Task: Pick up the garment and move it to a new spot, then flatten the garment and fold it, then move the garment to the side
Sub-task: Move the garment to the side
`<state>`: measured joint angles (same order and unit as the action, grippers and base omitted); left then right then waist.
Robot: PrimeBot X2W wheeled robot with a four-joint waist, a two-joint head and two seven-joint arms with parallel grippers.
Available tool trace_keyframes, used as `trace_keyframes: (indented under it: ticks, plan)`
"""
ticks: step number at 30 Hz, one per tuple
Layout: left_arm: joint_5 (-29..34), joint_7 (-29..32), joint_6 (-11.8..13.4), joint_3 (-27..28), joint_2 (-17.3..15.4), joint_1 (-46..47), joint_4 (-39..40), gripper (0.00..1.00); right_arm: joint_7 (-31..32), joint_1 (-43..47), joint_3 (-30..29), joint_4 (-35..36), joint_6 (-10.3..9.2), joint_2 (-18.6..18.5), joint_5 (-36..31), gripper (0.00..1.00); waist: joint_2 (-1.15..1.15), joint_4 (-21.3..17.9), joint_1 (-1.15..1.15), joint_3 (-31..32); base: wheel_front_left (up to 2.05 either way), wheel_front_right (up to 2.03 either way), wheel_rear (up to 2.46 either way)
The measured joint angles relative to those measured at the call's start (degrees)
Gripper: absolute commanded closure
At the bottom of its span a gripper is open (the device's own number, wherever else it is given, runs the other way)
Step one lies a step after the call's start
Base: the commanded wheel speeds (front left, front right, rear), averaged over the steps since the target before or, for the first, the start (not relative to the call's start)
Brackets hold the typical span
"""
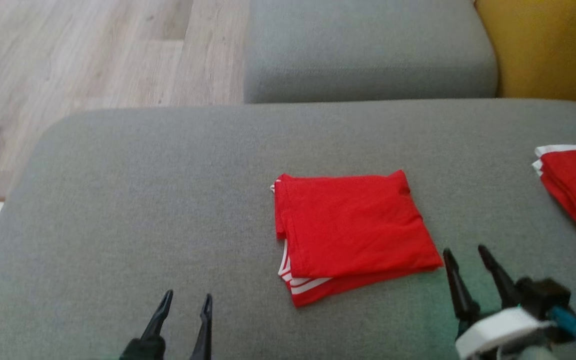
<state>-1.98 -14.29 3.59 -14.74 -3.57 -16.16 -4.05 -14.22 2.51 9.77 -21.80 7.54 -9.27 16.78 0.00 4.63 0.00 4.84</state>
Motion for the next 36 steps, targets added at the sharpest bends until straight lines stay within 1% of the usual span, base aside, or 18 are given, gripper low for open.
trace_keyframes:
  ticks: [5, 7, 10, 15, 21, 25, 28, 29, 30, 31, 32, 36]
  plan:
    - [0.89, 0.0, -0.13, -1.83, 0.09, 2.52, 0.08, 0.0, 0.77, -8.56, 1.77, -5.89, 0.0, -2.34, 3.66, 0.0, 0.0, 0.75, 0.0, -2.72, 0.0, 0.0, 0.0]
    - [0.9, 0.0, -0.37, -2.66, 0.09, 3.33, 0.05, 0.0, 4.08, -12.18, 2.52, -8.53, 0.0, -3.25, 6.28, 0.0, 0.0, 1.14, 0.0, -3.73, 0.0, 0.0, 0.0]
    - [0.9, 0.0, -0.55, -3.79, 0.13, 4.82, 0.04, 0.0, 8.94, -16.46, 4.99, -10.63, 0.0, -5.1, 10.6, 0.0, 0.0, 1.72, 0.0, -5.55, 0.0, 0.0, 0.0]
    - [0.89, 0.0, -0.53, -5.67, 0.14, 8.61, -0.13, 0.0, 16.95, -22.33, 7.77, -14.44, 0.0, -8.76, 15.6, 0.0, 0.0, 3.0, 0.0, -8.54, 0.0, 0.0, 0.0]
    - [0.81, 0.0, -0.41, -7.46, 0.21, 10.65, -1.04, 0.0, 24.24, -26.04, 10.93, -17.63, 0.0, -11.71, 20.17, 0.0, 0.0, 4.78, 0.0, -11.14, 0.0, 0.0, 0.0]
    - [0.49, 0.0, 0.2, -8.48, 0.21, 11.4, -1.59, 0.0, 27.26, -27.25, 13.37, -19.56, 0.0, -13.4, 22.24, 0.0, 0.0, 5.95, 0.0, -12.29, 0.0, 0.0, 0.0]
    - [0.21, 0.0, 0.54, -8.6, 0.21, 11.86, -1.68, 0.0, 28.27, -27.33, 14.35, -19.85, 0.0, -13.4, 23.46, 0.0, 0.0, 6.23, 0.0, -12.52, 0.0, 0.0, 0.0]
    - [0.21, 0.0, 0.55, -8.64, 0.21, 12.0, -1.68, 0.0, 28.76, -27.43, 14.81, -19.85, 0.0, -13.41, 24.29, 0.14, 0.0, 6.32, 0.0, -12.61, 0.0, 0.0, 0.0]
    - [0.2, 0.0, 0.75, -8.7, 0.21, 12.09, -1.69, 0.0, 29.31, -27.65, 15.36, -19.84, 0.0, -13.48, 24.95, 0.6, 0.0, 6.38, 0.0, -12.67, 0.0, 0.0, 0.0]
    - [0.18, 0.0, 0.78, -8.76, 0.21, 12.1, -1.69, 0.0, 29.92, -27.88, 15.85, -19.78, 0.0, -13.59, 25.54, 0.92, 0.0, 6.42, 0.0, -12.74, 0.0, 0.0, 0.0]
    - [-0.11, 0.0, 0.82, -8.79, 0.21, 12.1, -1.72, 0.0, 30.47, -27.98, 16.3, -19.57, 0.0, -13.74, 26.15, 1.0, 0.0, 6.41, 0.0, -12.8, 0.0, 0.0, 0.0]
    - [-0.69, 0.0, 1.4, -8.84, 0.21, 12.18, -1.75, 0.0, 30.52, -28.09, 18.08, -18.72, 0.0, -14.64, 27.51, 1.0, 0.0, 5.91, 0.0, -13.09, 0.0, 0.0, 0.0]
